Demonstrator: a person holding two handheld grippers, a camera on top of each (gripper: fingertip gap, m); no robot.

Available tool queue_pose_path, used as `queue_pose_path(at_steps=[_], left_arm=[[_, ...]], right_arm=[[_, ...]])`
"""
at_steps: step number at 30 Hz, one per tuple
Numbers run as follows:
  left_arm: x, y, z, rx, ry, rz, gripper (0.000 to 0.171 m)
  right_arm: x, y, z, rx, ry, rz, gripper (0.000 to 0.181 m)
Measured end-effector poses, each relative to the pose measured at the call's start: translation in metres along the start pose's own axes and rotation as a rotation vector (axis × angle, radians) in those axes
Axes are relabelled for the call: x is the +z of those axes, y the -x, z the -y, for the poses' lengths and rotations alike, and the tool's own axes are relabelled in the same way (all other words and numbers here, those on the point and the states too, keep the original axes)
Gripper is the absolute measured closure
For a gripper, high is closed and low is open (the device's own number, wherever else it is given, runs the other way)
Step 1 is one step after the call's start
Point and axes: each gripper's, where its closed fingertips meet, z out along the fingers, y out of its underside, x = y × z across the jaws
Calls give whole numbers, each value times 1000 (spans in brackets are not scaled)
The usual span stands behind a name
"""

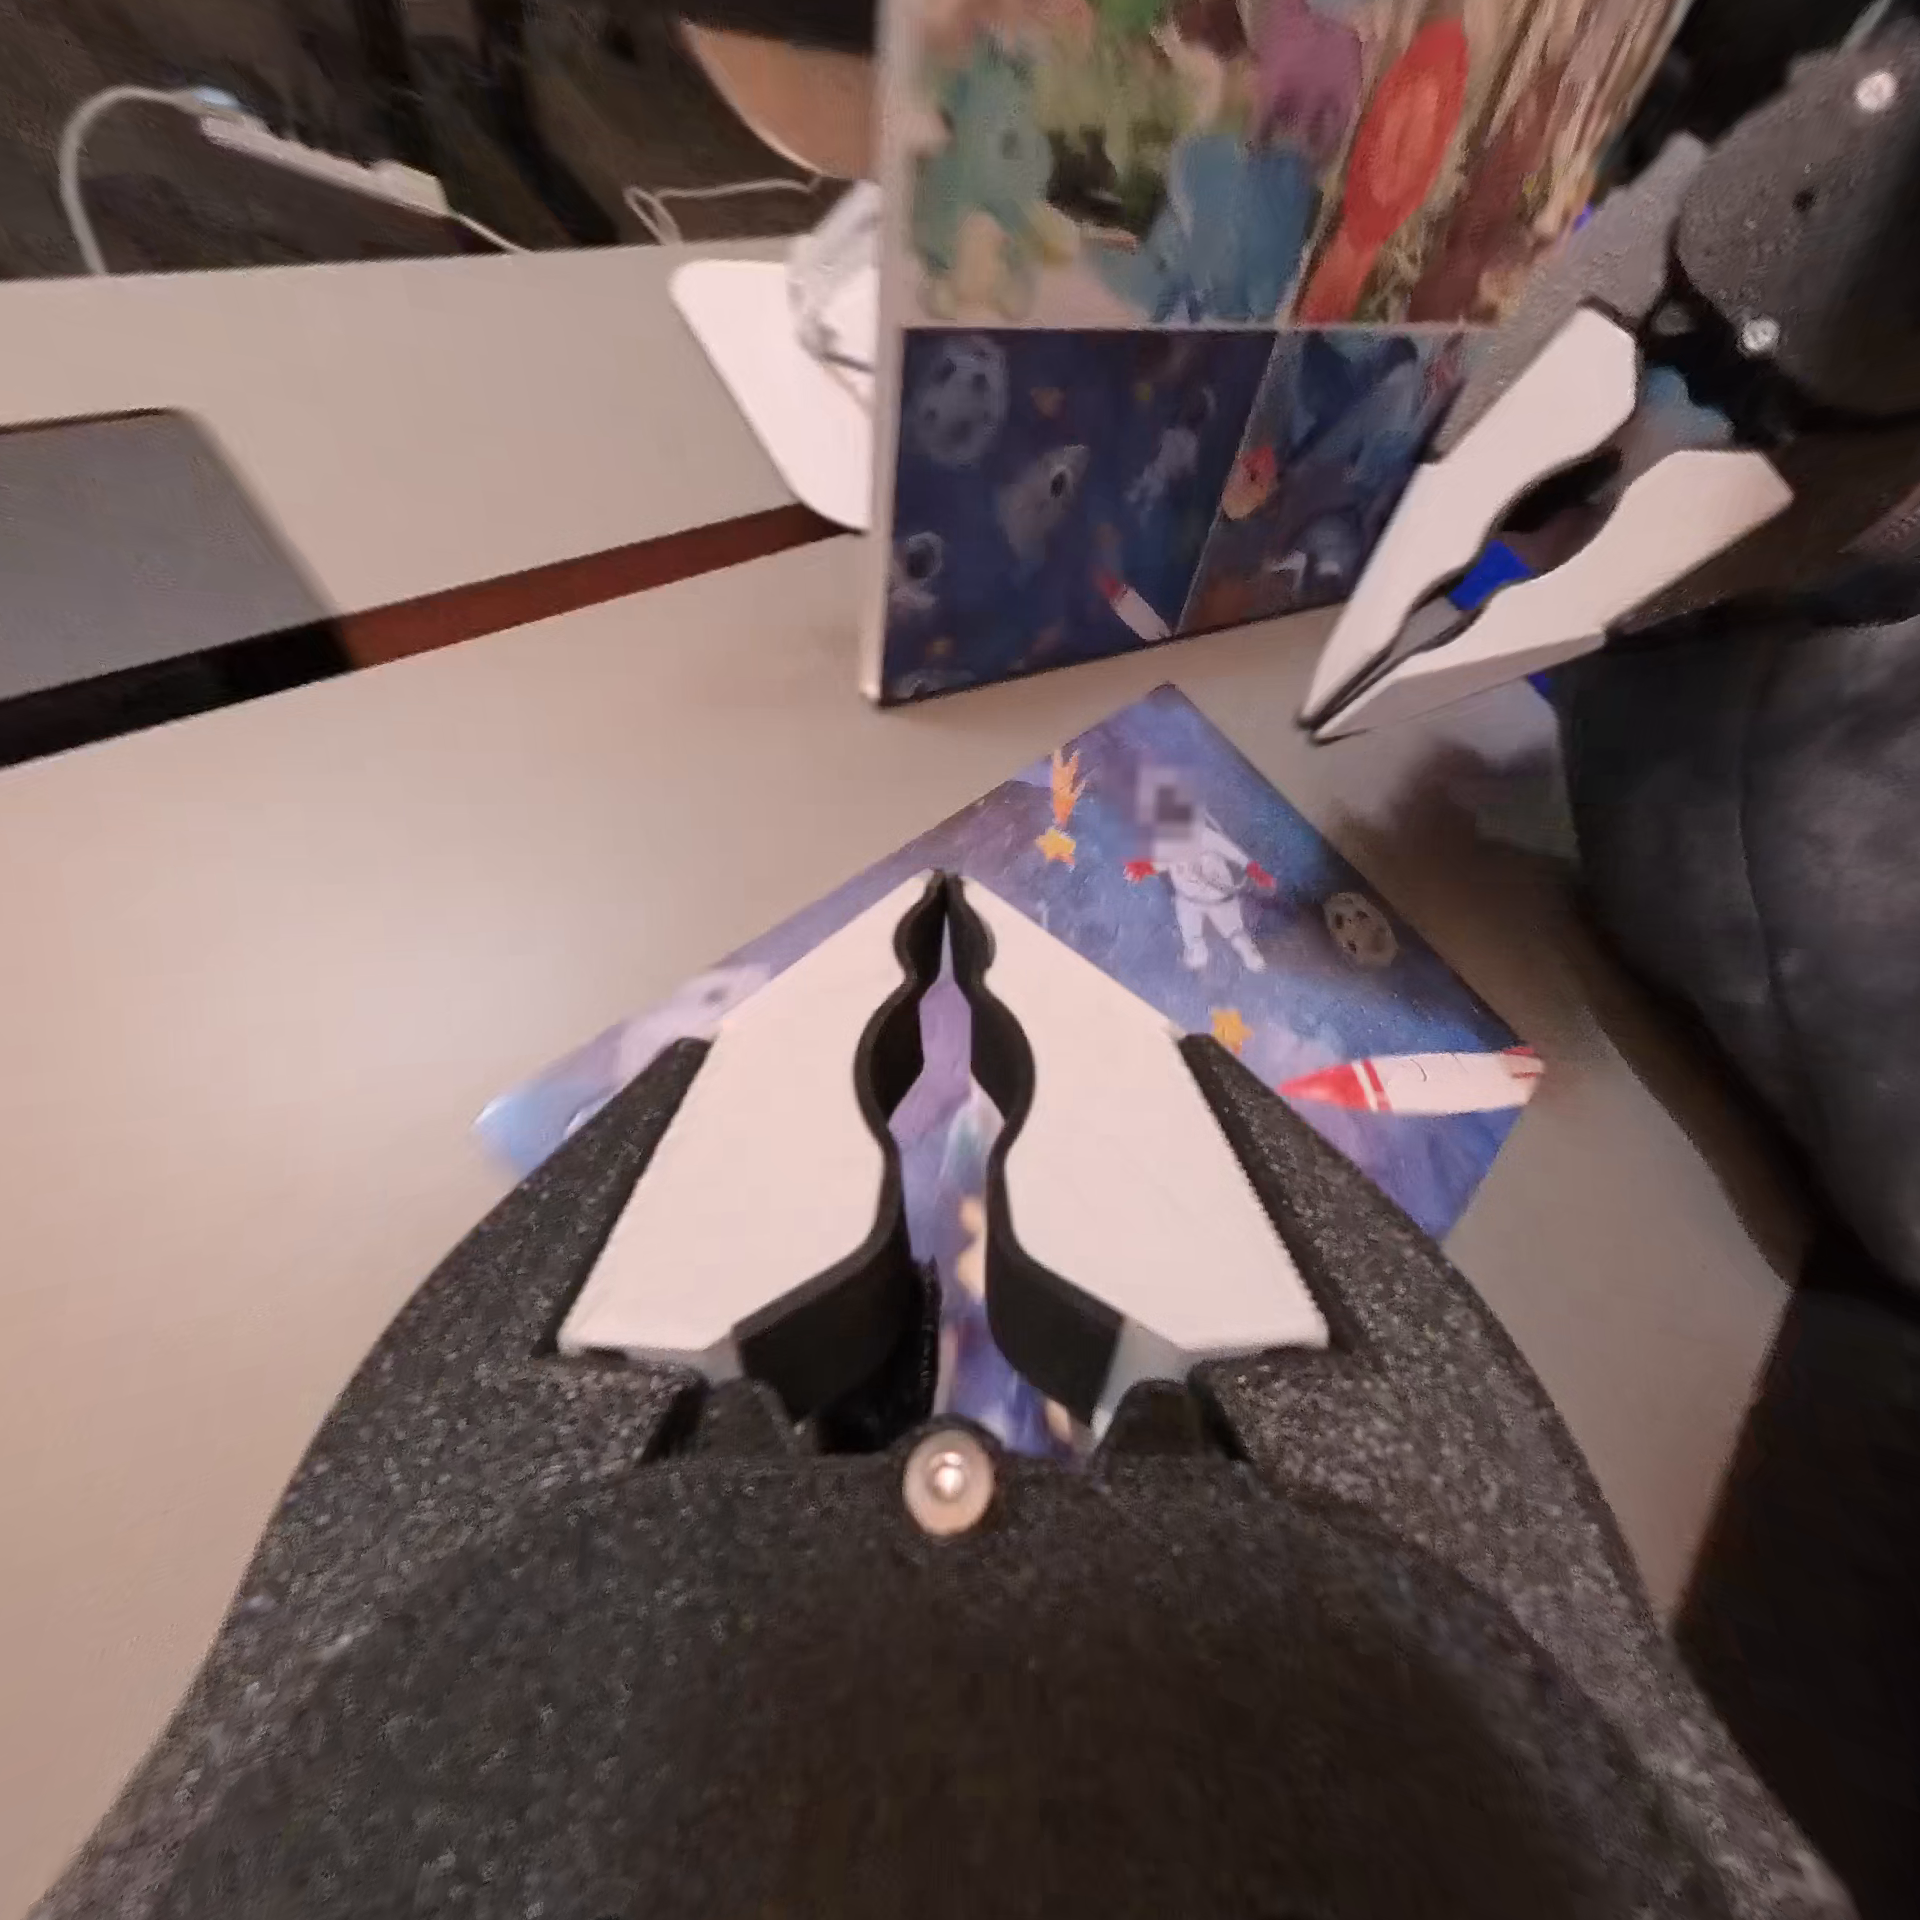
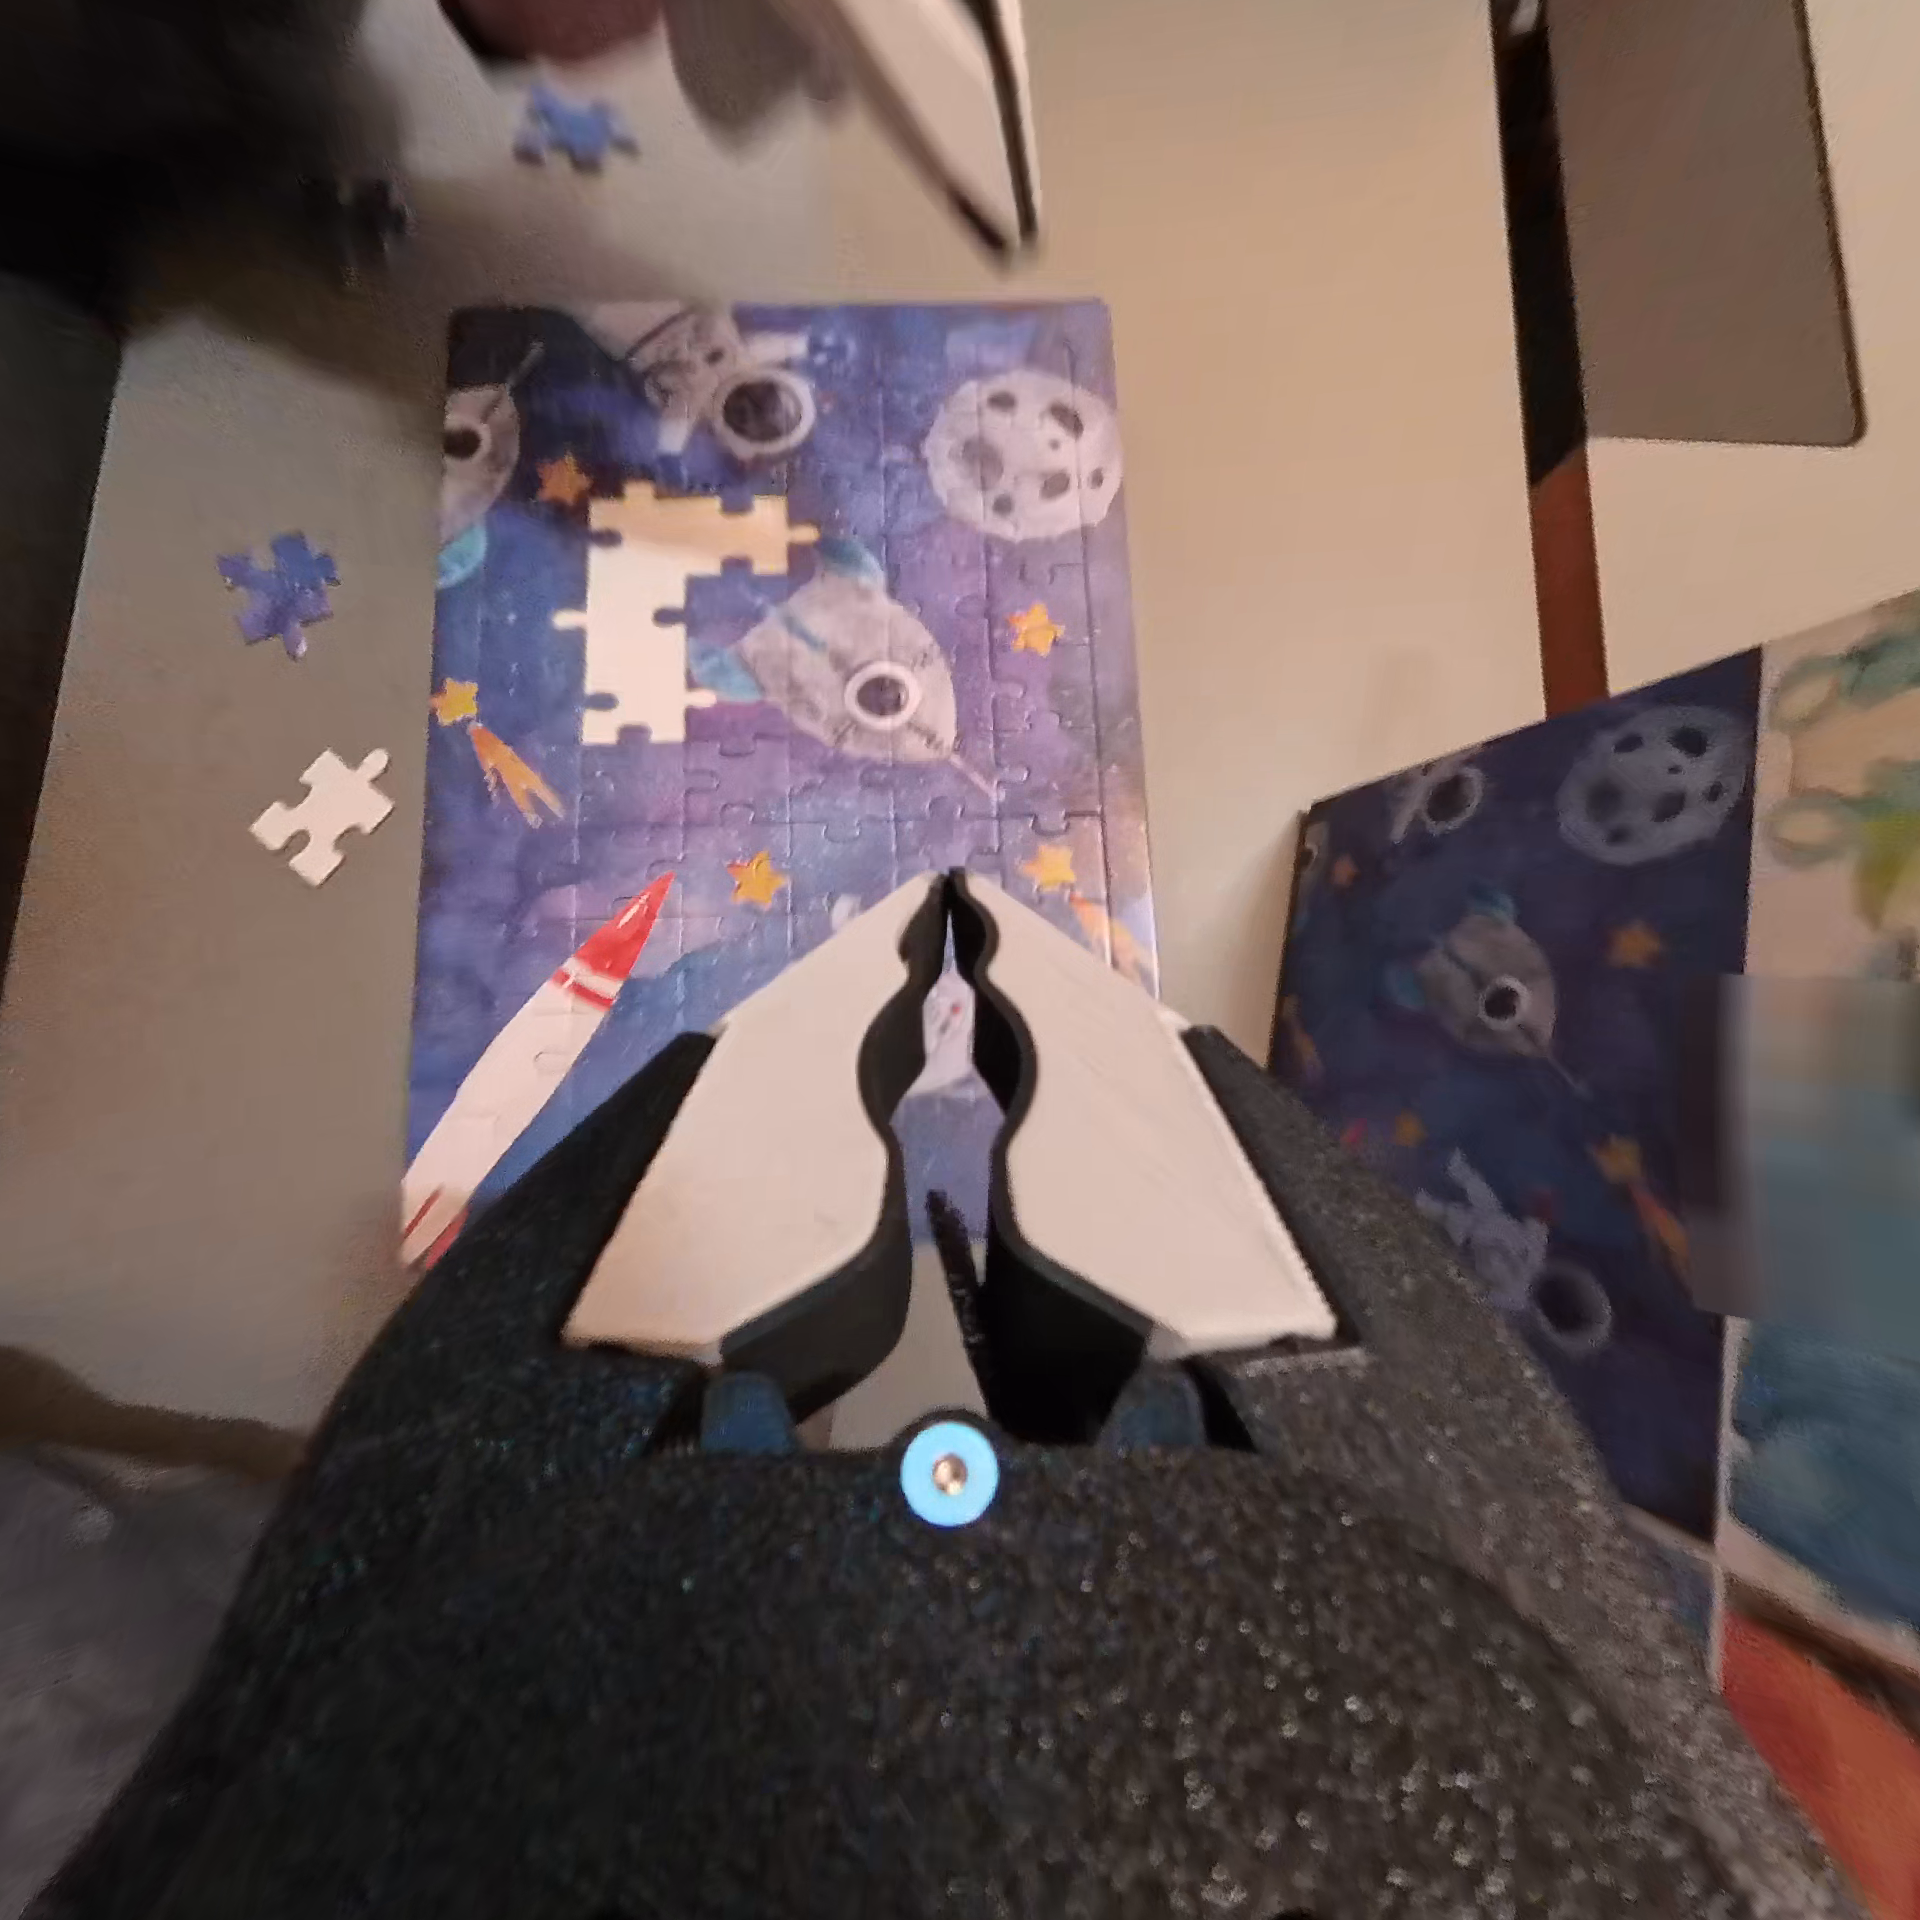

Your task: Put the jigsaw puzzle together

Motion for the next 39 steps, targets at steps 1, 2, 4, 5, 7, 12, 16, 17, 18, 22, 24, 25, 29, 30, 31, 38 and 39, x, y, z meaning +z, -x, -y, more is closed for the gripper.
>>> queue_pose_path(at_steps=[1,2,4,5,7,12,16,17,18,22,24,25,29,30,31,38,39], left_arm=[[-20,6,-5,-25,8,12,171],[-38,11,-15,-43,25,33,171],[-70,11,-41,-47,63,63,169],[-83,9,-55,-41,75,74,168],[-104,4,-80,-36,86,101,167],[-136,-10,-132,-22,118,149,163],[-155,-22,-154,17,138,167,157],[-160,-23,-159,33,151,174,155],[-164,-24,-165,49,163,184,154],[-178,-26,-183,99,208,188,148],[-181,-24,-188,106,221,202,147],[-181,-23,-190,107,228,210,147],[-175,-9,-187,66,212,267,145],[-171,-3,-185,47,201,284,144],[-167,4,-184,26,198,304,141],[-146,39,-175,-60,197,421,135],[-143,41,-175,-58,211,431,135]], right_arm=[[-5,6,-4,-6,54,-1,181],[-9,13,-11,-17,129,-1,181],[-15,27,-22,-30,259,-8,181],[-17,37,-23,-17,291,-1,179],[-17,59,-21,38,301,11,176],[19,126,-7,191,170,45,166],[50,149,4,288,23,-78,164],[54,151,8,301,-24,-119,164],[57,152,15,315,-88,-161,164],[61,153,45,394,-396,-262,164],[68,156,43,409,-381,-267,163],[71,157,39,378,-327,-284,163],[75,150,29,301,-268,-376,164],[77,150,27,301,-255,-373,164],[79,149,25,301,-252,-372,164],[76,152,26,263,-243,-404,167],[74,151,28,257,-252,-415,168]])
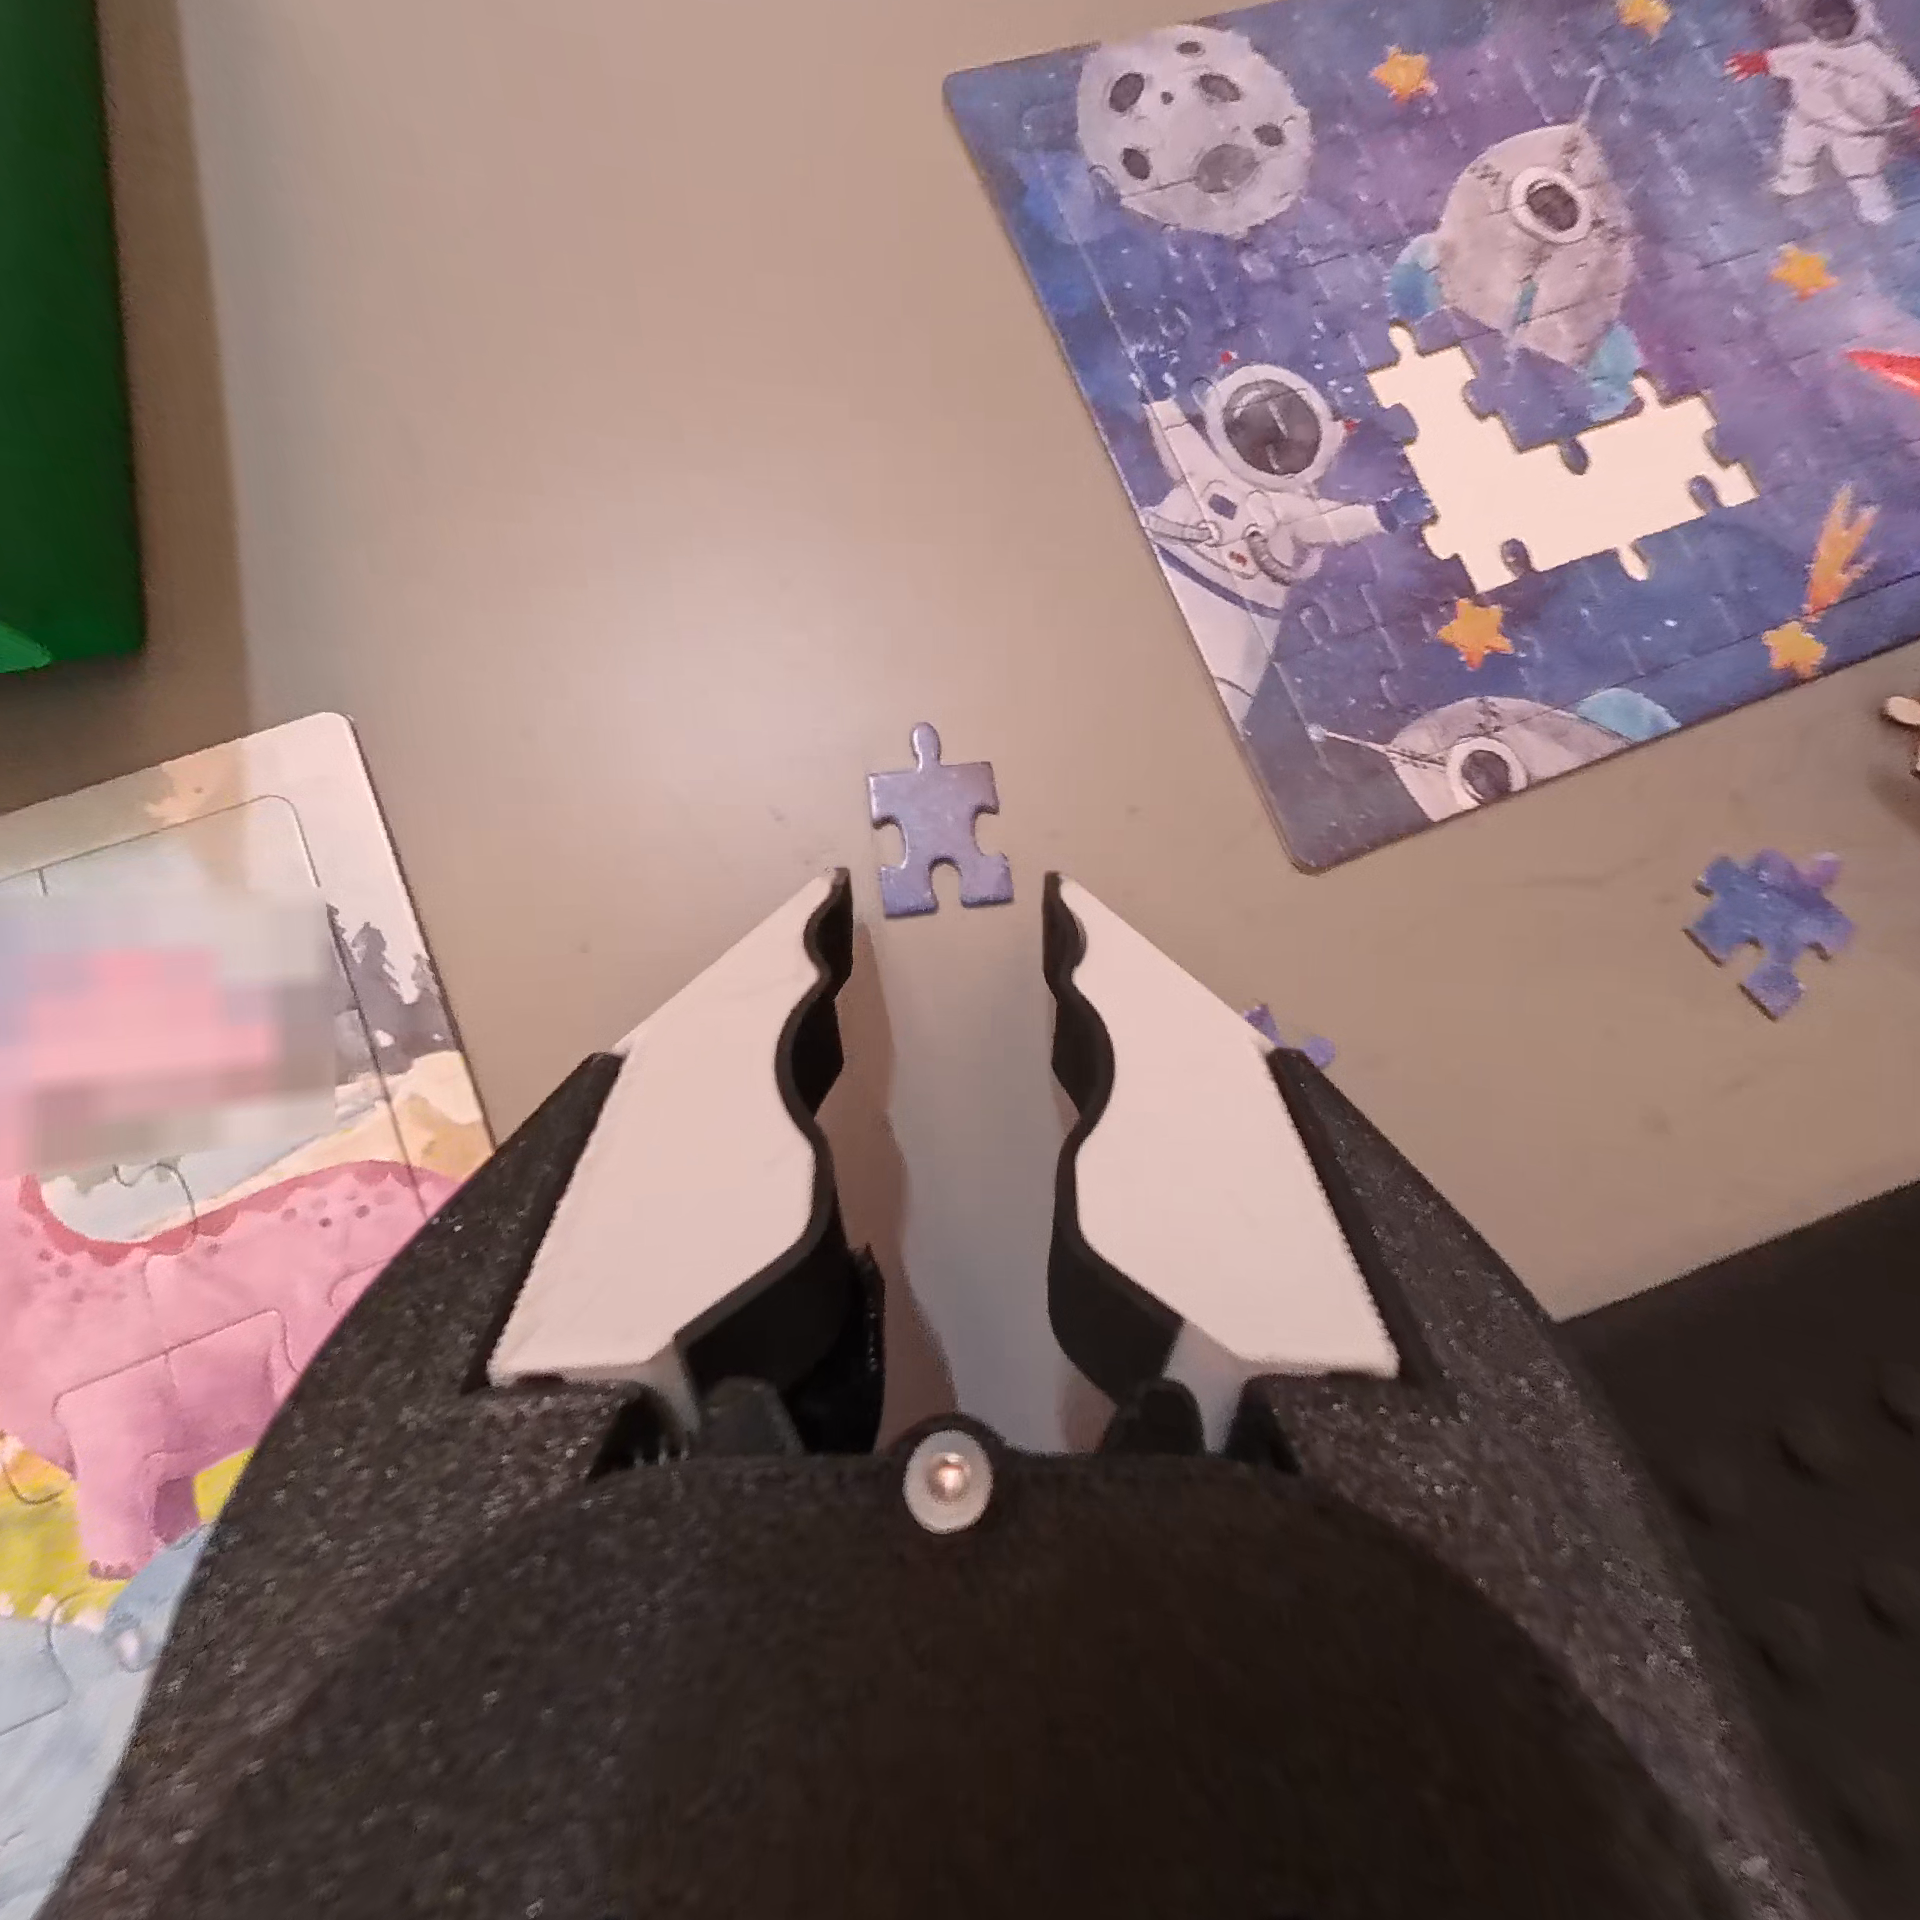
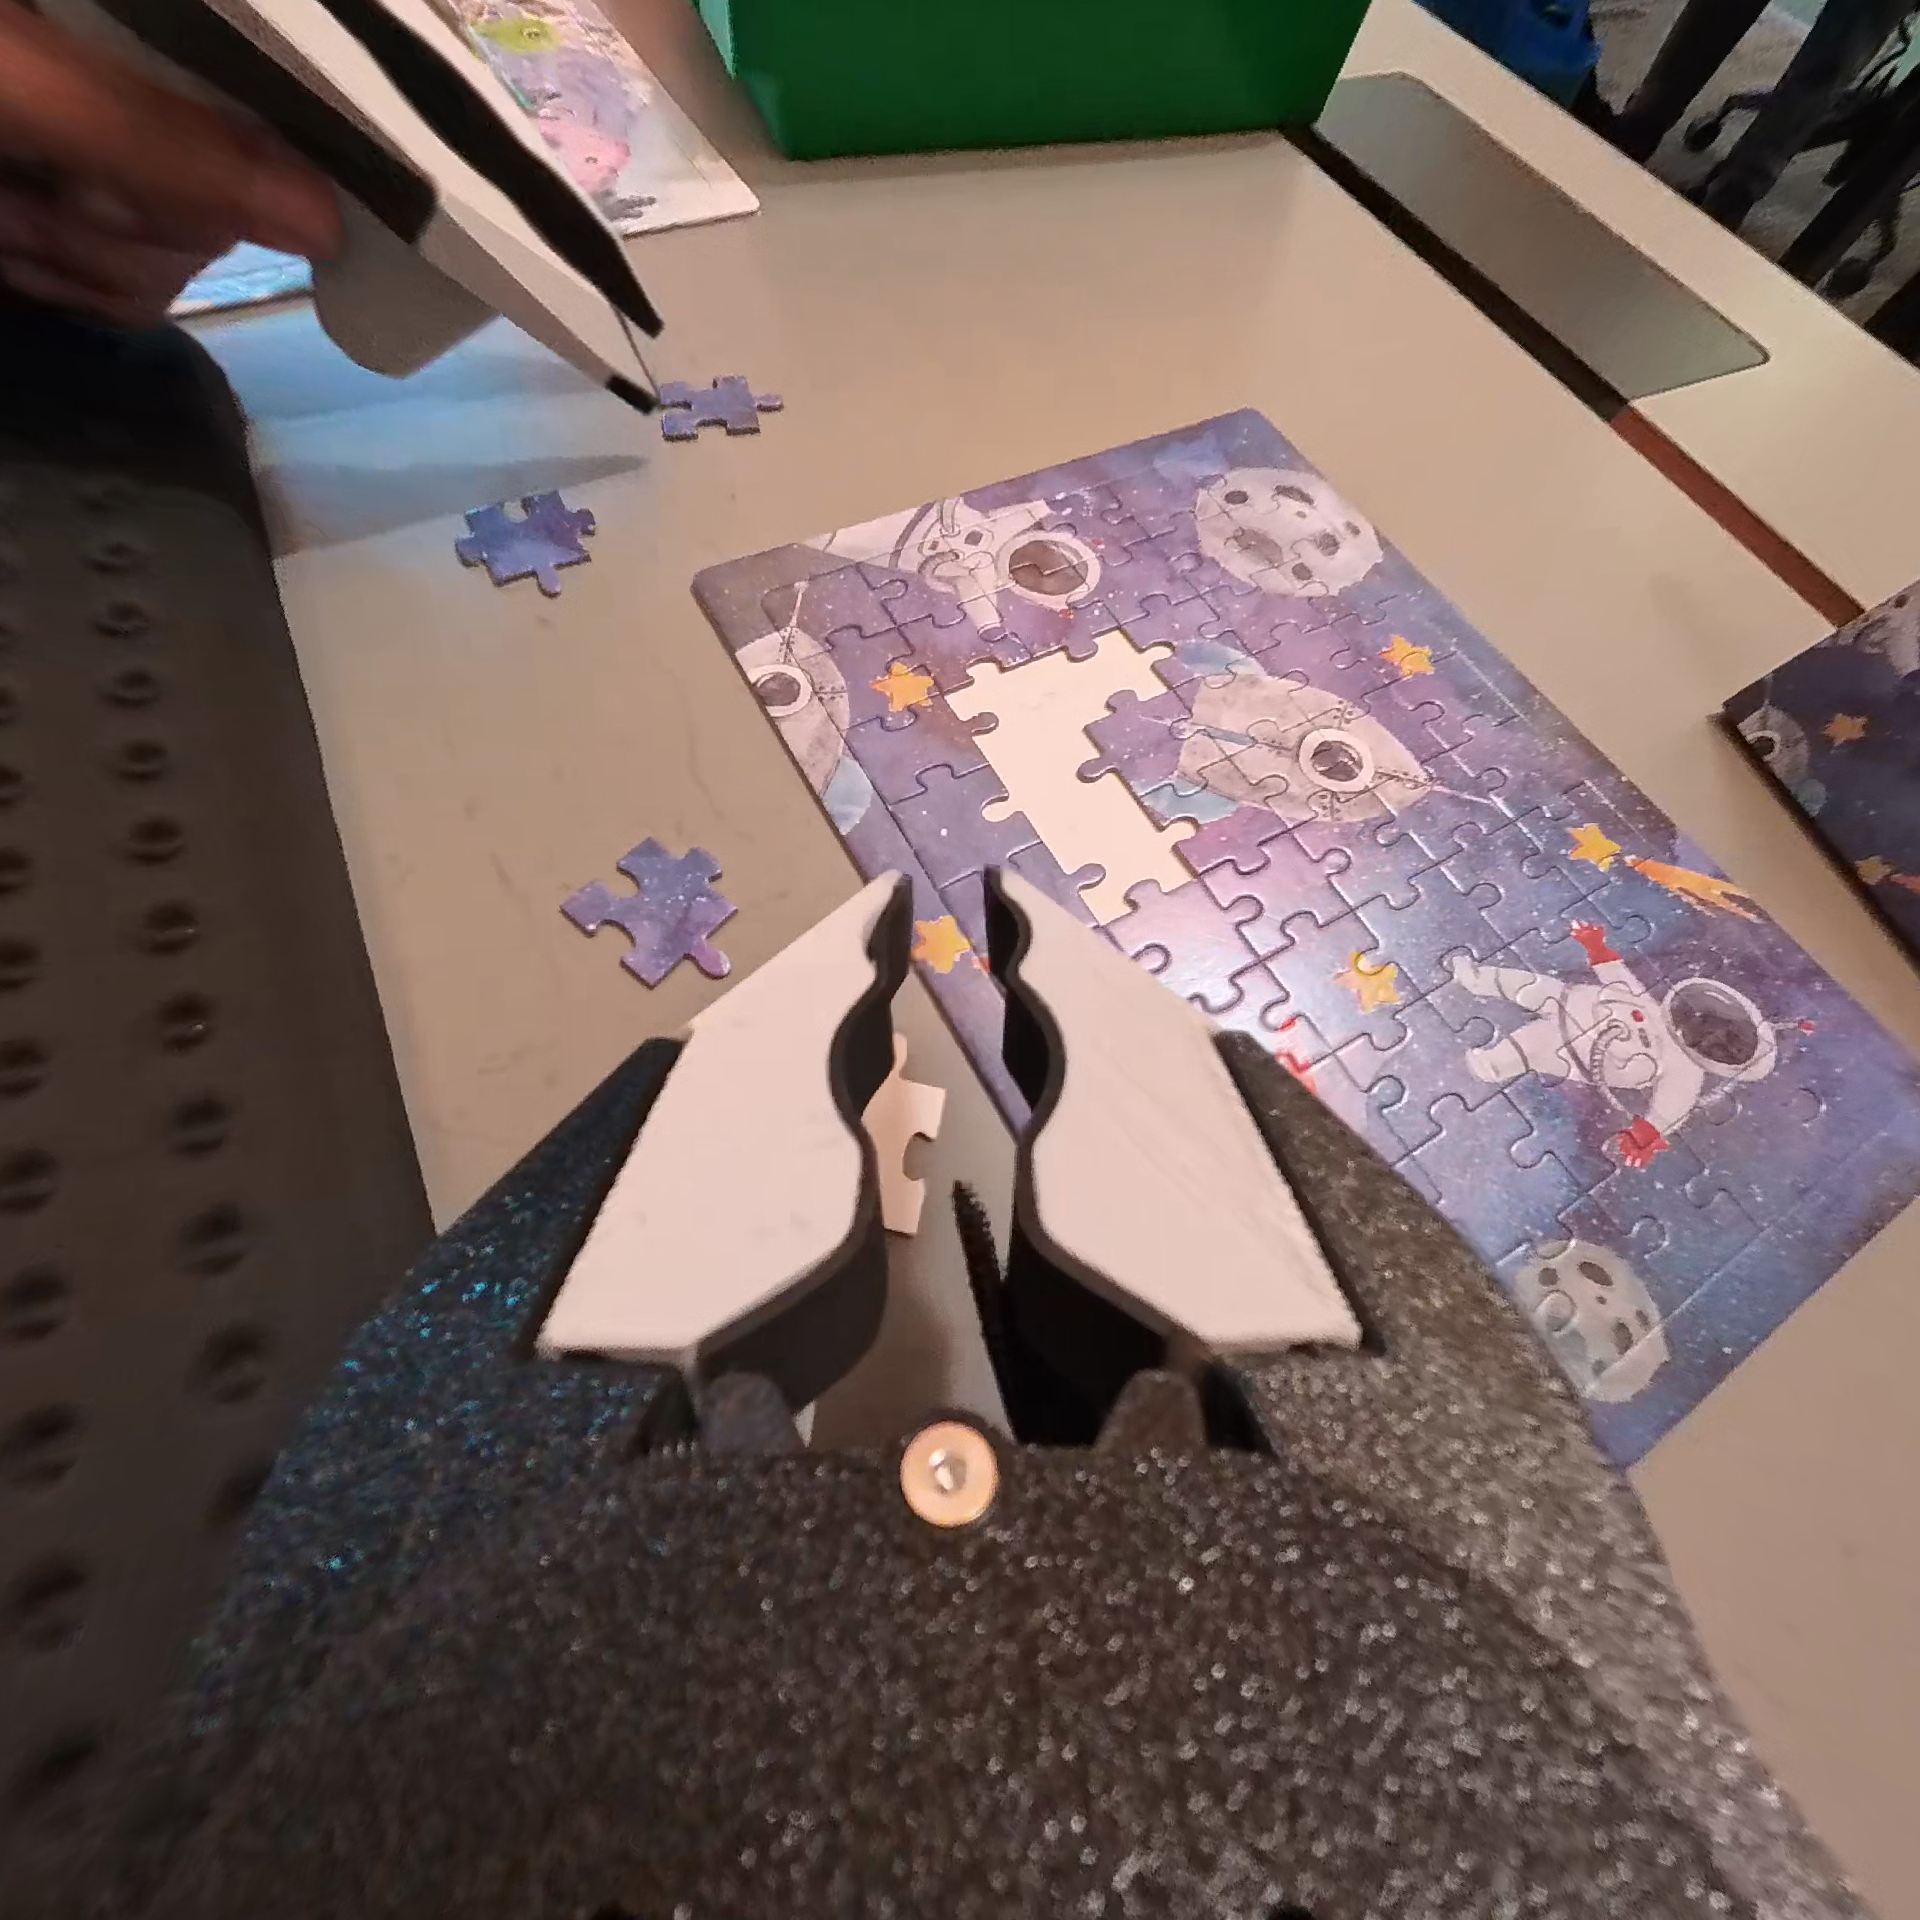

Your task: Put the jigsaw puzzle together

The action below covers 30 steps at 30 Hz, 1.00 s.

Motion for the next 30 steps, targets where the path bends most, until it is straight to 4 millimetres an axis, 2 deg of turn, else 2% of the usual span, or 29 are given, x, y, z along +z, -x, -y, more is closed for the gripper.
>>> queue_pose_path(at_steps=[6,15,20,21,22,23,26,30], left_arm=[[14,2,-2,-14,68,25,138],[15,6,-1,-5,73,92,146],[14,1,-1,-3,95,105,147],[14,-2,1,-10,96,100,149],[12,-5,5,-18,80,91,167],[11,-10,12,-33,58,79,171],[15,-22,25,-36,64,68,171],[10,-12,23,41,119,141,165]], right_arm=[[-10,-9,10,39,-67,-21,169],[-19,-15,18,97,-140,-12,170],[-16,-21,12,182,-119,22,169],[-15,-21,11,188,-118,26,169],[-14,-21,11,193,-117,29,169],[-14,-21,11,196,-116,33,169],[-11,-19,9,195,-98,50,169],[-11,-17,7,196,-93,63,169]])
